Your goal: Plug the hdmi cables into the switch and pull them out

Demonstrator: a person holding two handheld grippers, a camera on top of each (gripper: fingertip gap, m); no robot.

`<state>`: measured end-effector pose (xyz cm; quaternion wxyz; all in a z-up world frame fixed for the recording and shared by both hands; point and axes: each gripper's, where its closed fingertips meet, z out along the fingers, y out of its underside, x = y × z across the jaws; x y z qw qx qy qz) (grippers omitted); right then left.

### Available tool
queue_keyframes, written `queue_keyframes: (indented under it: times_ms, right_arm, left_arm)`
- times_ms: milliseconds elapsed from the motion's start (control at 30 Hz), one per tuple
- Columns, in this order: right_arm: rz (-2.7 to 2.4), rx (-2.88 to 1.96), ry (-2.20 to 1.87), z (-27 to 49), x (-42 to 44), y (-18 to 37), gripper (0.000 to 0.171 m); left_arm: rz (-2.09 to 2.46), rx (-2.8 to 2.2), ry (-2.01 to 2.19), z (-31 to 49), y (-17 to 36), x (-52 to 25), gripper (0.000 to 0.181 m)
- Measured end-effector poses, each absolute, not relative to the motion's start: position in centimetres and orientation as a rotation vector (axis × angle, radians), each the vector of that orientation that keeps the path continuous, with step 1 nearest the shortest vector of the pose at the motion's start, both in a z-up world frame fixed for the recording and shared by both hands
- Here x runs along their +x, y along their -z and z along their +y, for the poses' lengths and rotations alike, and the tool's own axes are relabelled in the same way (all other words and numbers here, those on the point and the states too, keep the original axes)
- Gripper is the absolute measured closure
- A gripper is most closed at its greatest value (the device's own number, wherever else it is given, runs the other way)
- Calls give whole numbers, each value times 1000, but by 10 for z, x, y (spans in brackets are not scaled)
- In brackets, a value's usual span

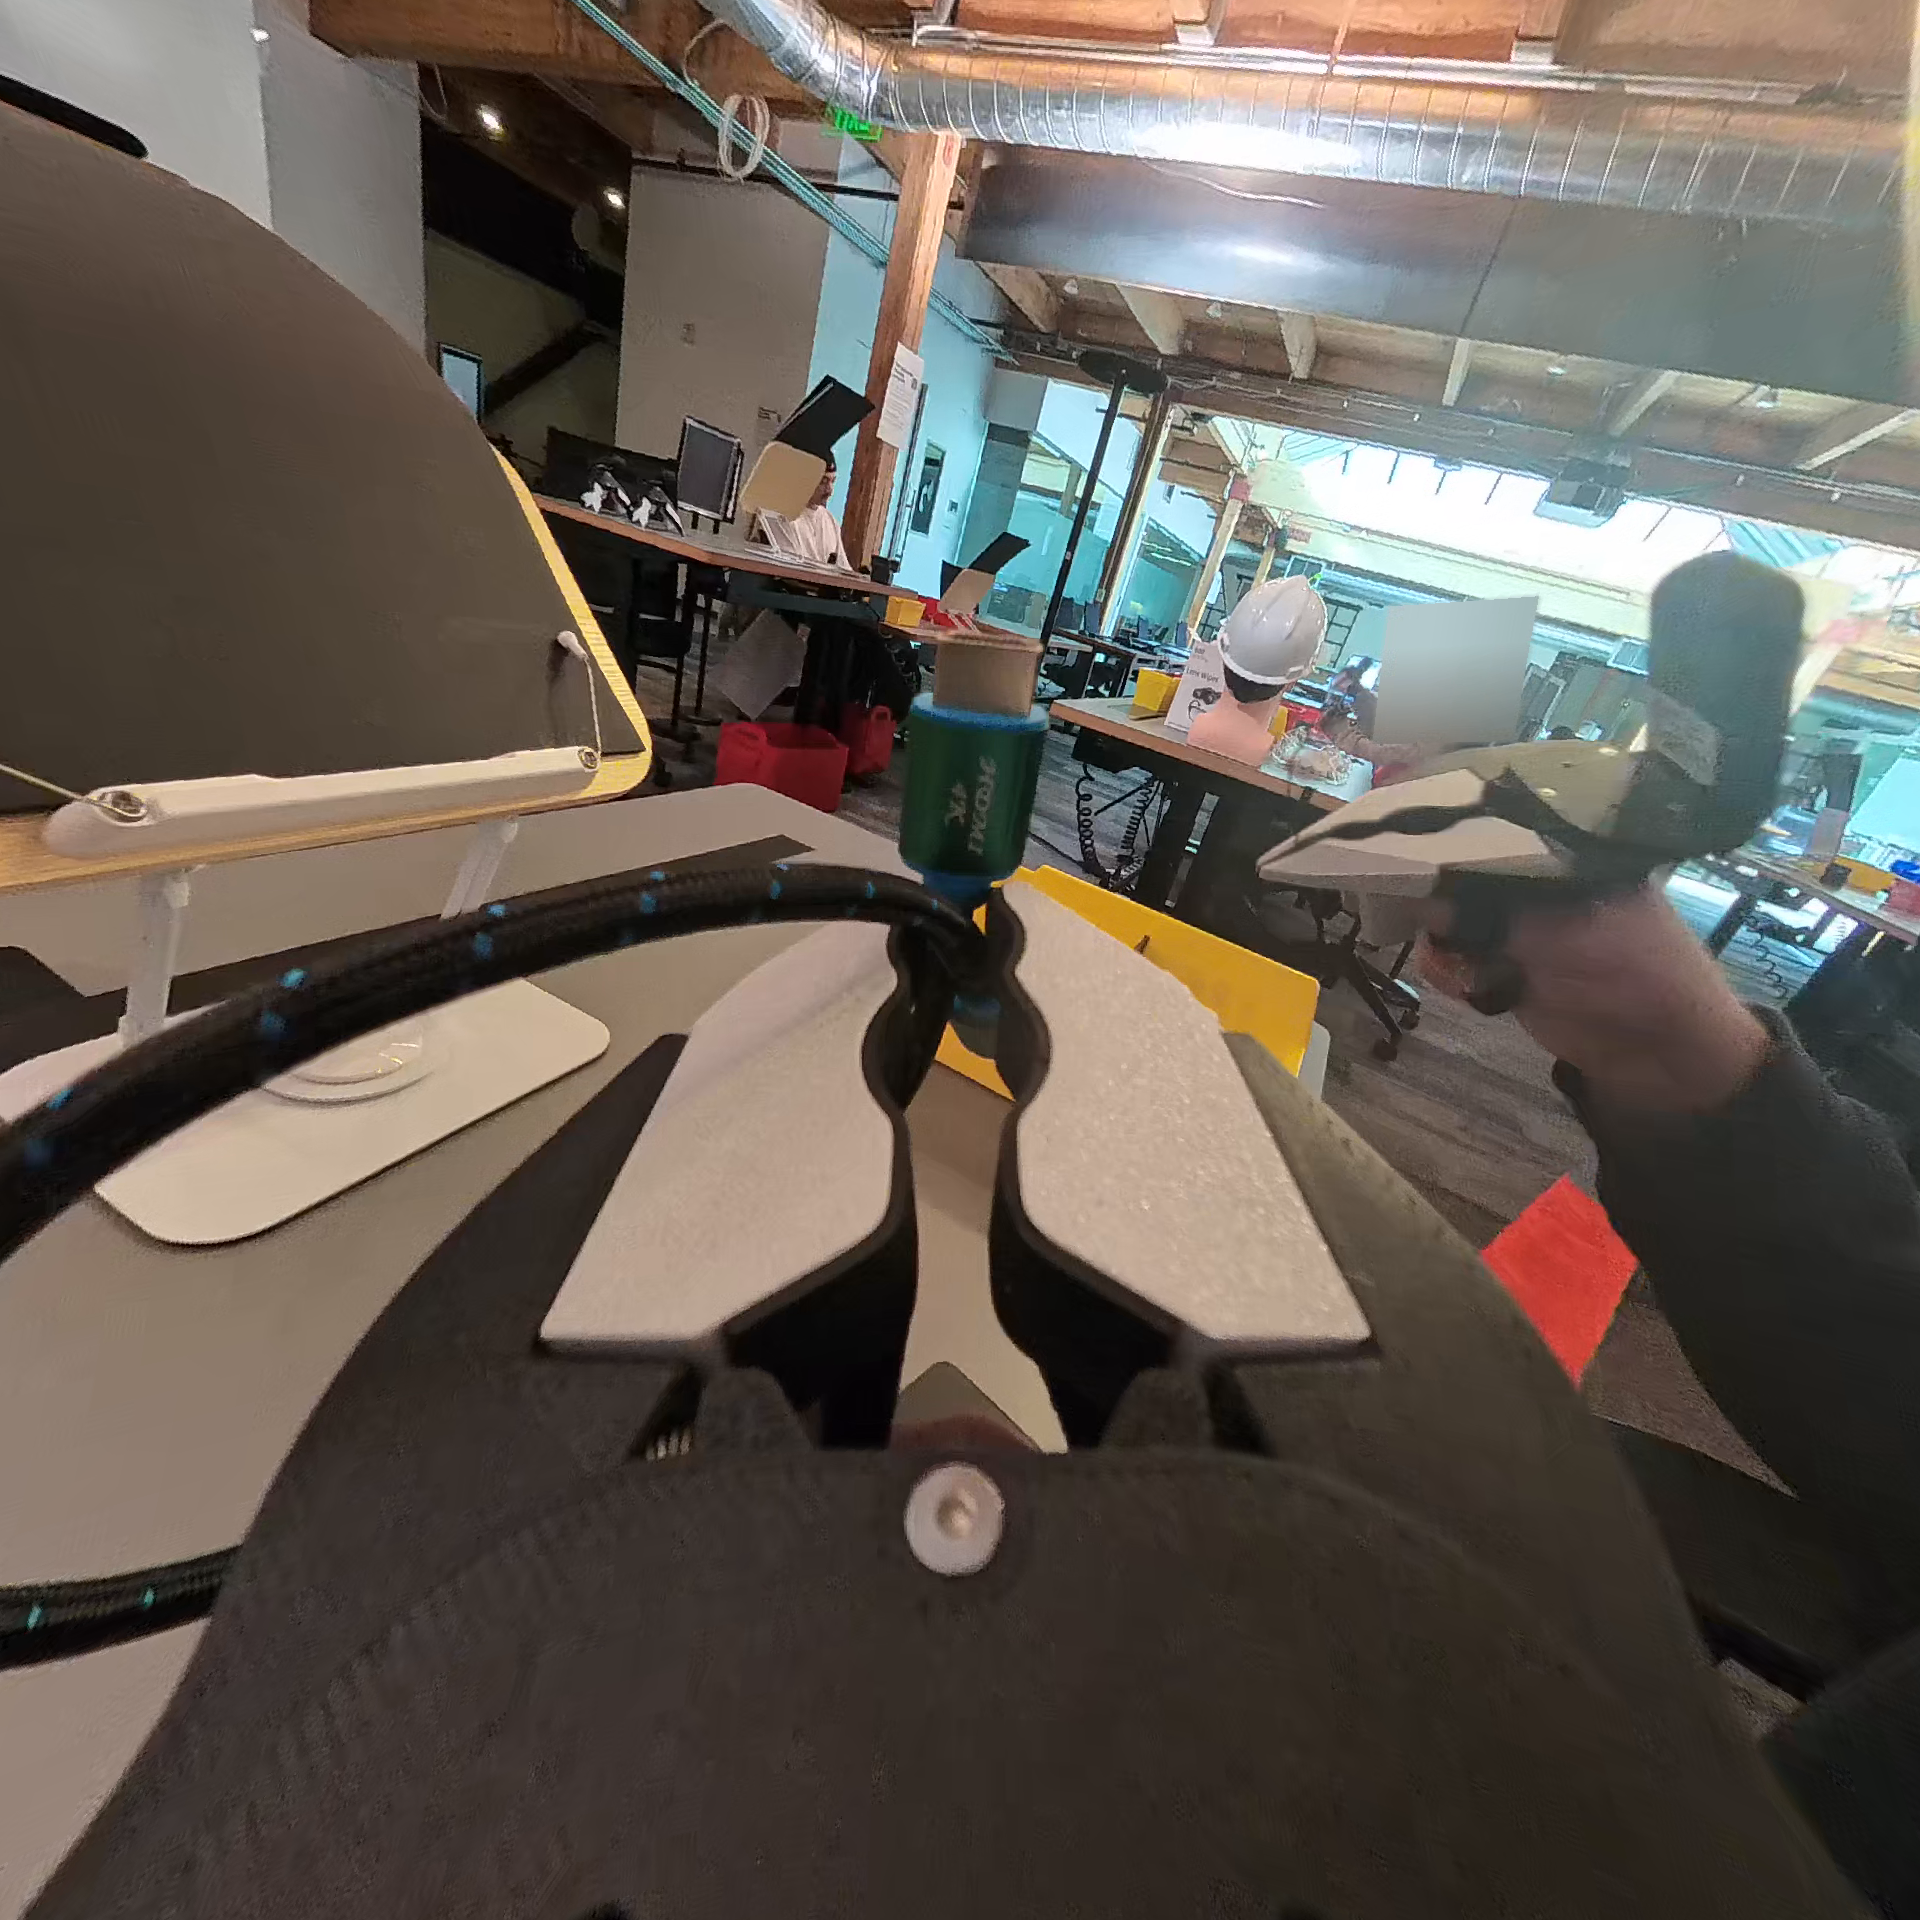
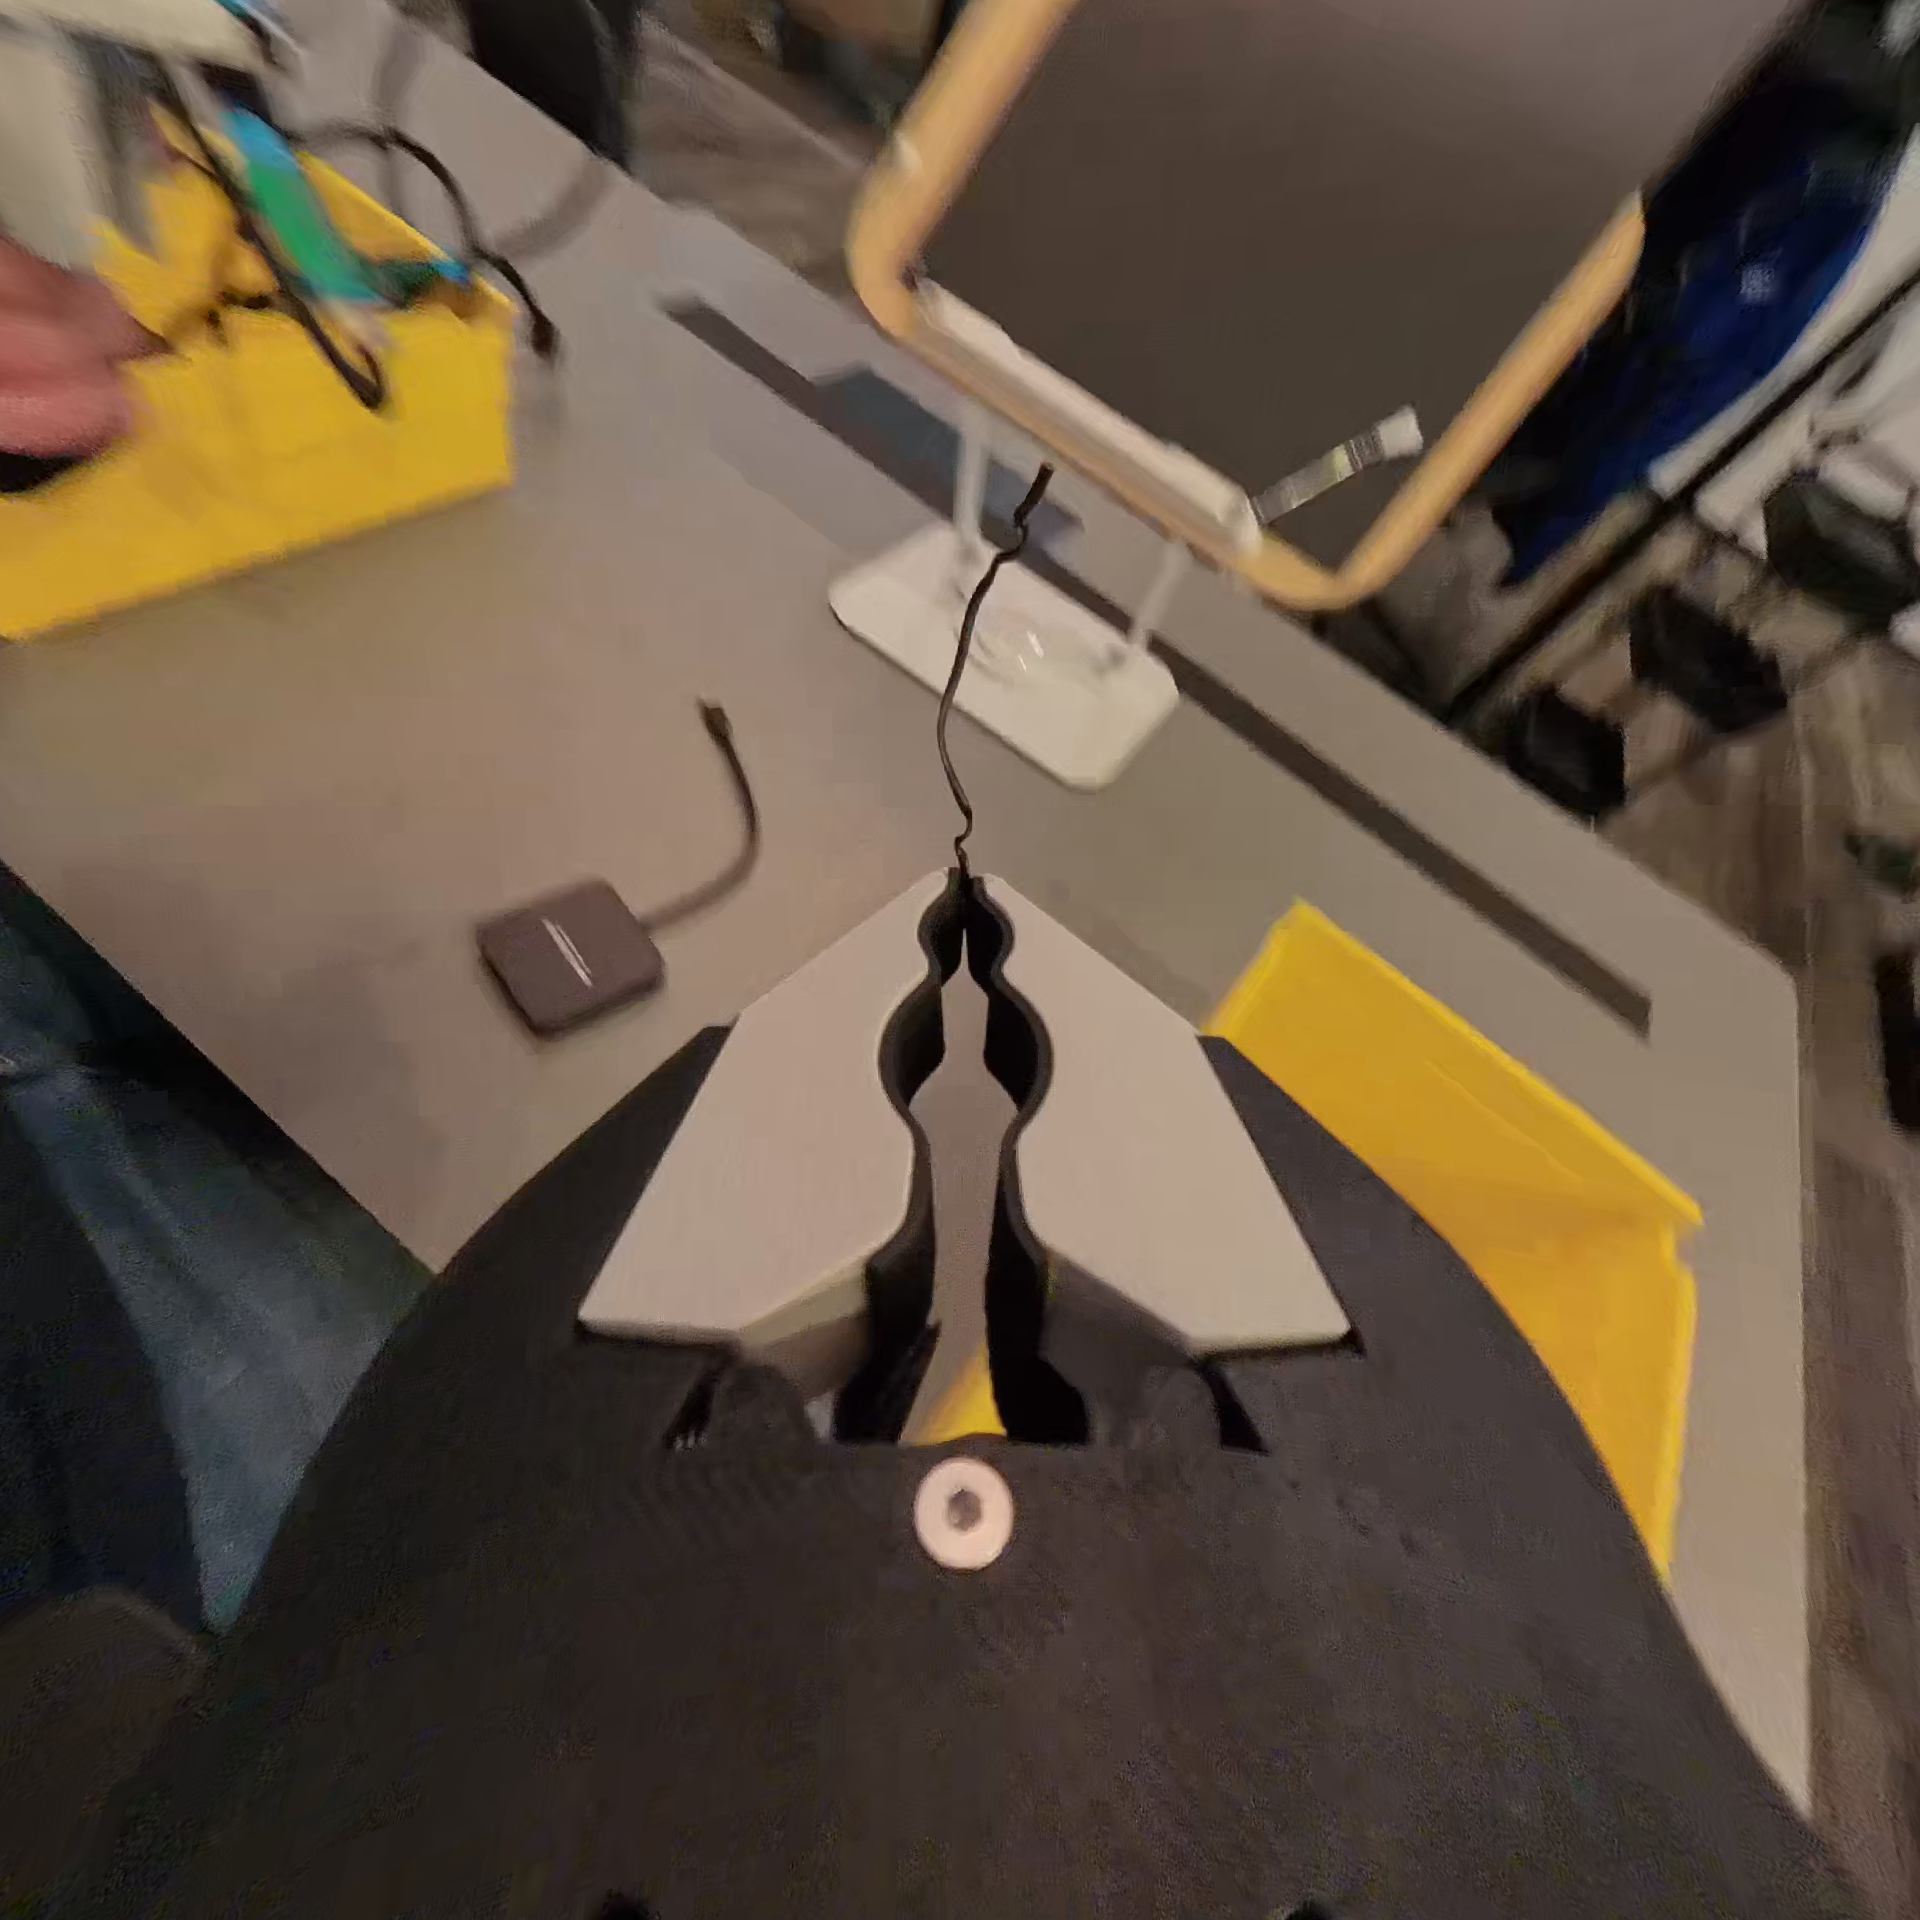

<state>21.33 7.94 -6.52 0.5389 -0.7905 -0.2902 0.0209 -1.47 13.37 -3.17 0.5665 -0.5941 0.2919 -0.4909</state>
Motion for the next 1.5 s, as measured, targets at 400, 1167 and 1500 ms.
queue_keyframes:
  times_ms: [400, 1167, 1500]
  right_arm:
    - [-380, -2541, -103, 50, 347, 217, 141]
    - [-851, -1553, -781, 56, 66, 21, 148]
    - [-839, -1510, -1131, 62, 21, 46, 168]
  left_arm:
    - [738, -1450, 1186, 129, 47, -1, 171]
    - [999, -1355, 1323, 82, 53, 25, 171]
    - [1157, -1267, 1393, 54, 53, 31, 171]
